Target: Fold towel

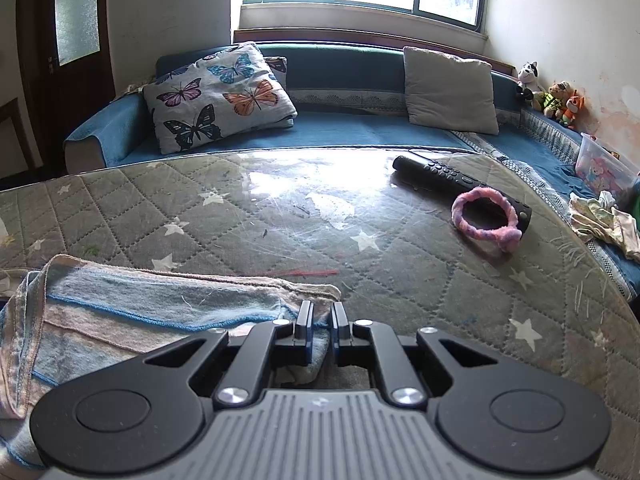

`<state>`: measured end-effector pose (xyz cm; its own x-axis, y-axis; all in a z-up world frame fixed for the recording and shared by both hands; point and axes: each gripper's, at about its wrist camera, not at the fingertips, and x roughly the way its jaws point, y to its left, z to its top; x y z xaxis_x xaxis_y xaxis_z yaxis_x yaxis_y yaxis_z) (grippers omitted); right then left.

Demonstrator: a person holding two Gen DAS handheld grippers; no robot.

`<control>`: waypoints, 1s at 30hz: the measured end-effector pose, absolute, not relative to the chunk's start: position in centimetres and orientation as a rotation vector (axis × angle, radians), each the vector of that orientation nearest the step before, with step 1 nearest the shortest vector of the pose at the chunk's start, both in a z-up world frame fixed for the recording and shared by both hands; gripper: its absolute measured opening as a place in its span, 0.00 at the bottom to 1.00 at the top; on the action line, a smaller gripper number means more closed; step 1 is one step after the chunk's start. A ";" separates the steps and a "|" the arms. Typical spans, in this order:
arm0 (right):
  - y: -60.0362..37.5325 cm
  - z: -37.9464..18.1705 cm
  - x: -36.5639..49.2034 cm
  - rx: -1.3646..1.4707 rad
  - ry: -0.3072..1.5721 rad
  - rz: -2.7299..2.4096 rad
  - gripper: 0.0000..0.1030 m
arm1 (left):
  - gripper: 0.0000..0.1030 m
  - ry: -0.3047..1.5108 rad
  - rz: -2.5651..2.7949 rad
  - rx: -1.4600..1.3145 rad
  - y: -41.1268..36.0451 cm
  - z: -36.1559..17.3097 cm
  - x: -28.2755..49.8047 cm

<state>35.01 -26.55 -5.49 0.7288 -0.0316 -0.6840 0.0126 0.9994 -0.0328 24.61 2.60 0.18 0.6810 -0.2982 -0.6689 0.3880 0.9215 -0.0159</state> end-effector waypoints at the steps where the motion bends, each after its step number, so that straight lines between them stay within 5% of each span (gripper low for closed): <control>1: -26.6 -5.4 35.0 -0.023 0.754 -0.023 0.09 | 0.03 0.708 -0.363 0.130 3.0 0.4 24.5; 8: -26.4 -4.9 35.4 -0.005 0.727 -0.025 0.03 | 0.01 0.585 -0.112 0.079 8.3 2.7 25.8; 23: -23.6 -5.3 39.1 -0.010 0.673 -0.017 0.03 | 0.02 0.628 0.067 0.008 14.8 0.3 29.0; 30: -23.0 -5.9 39.2 -0.029 0.701 0.007 0.09 | 0.20 0.702 0.052 -0.050 15.0 -0.5 29.8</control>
